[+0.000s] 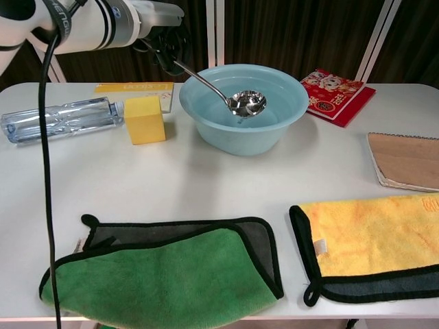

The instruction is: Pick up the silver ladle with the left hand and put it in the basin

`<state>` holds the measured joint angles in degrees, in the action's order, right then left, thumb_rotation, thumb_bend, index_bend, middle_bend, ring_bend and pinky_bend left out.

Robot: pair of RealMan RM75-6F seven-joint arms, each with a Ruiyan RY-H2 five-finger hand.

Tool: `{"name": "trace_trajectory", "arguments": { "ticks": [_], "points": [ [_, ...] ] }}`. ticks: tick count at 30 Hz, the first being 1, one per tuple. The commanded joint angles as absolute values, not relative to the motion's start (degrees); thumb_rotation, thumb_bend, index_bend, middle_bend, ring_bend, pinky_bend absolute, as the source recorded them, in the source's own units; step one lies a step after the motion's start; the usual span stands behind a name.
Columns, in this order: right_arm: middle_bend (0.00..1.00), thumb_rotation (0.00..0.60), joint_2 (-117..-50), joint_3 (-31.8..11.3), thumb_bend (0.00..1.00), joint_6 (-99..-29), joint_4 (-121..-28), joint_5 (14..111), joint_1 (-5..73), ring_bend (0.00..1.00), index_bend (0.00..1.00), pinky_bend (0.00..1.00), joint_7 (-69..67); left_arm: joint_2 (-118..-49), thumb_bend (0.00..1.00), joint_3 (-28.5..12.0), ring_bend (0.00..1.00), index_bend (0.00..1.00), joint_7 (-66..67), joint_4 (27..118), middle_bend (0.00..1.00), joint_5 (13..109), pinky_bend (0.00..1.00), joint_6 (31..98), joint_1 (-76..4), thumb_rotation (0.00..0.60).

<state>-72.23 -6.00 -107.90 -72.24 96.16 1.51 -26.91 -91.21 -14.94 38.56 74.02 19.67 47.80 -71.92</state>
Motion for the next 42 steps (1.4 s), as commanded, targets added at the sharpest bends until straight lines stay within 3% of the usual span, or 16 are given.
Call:
{"name": "trace_trajectory", "arguments": {
  "ticks": [1, 20, 26, 42],
  "points": [
    [0.00, 0.600, -72.4, -6.1, 0.32, -107.8, -71.9, 96.0, 1.6, 0.00, 0.00, 0.00, -27.1, -92.2, 0.43, -14.3, 0.66, 0.77, 39.7, 72.6, 0.66, 19.1, 0.90, 47.8, -72.7, 0.600],
    [0.00, 0.600, -73.1, -6.7, 0.33, -106.4, -70.5, 94.3, 1.9, 0.00, 0.00, 0.00, -28.3, -97.4, 0.43, -12.2, 0.66, 0.77, 46.3, 64.9, 0.67, 17.4, 0.90, 46.9, -75.3, 0.600],
    [0.00, 0.600, -72.8, -6.9, 0.32, -106.6, -70.6, 94.2, 1.8, 0.00, 0.00, 0.00, -28.5, -97.1, 0.43, -13.9, 0.66, 0.77, 46.0, 65.0, 0.67, 14.2, 0.90, 45.3, -75.6, 0.600],
    [0.00, 0.600, -72.4, -6.9, 0.32, -106.9, -71.2, 94.6, 1.8, 0.00, 0.00, 0.00, -28.2, -87.8, 0.45, -14.4, 0.66, 0.78, 53.2, 72.2, 0.68, -8.0, 0.90, 41.9, -80.5, 0.600]
  ]
}}
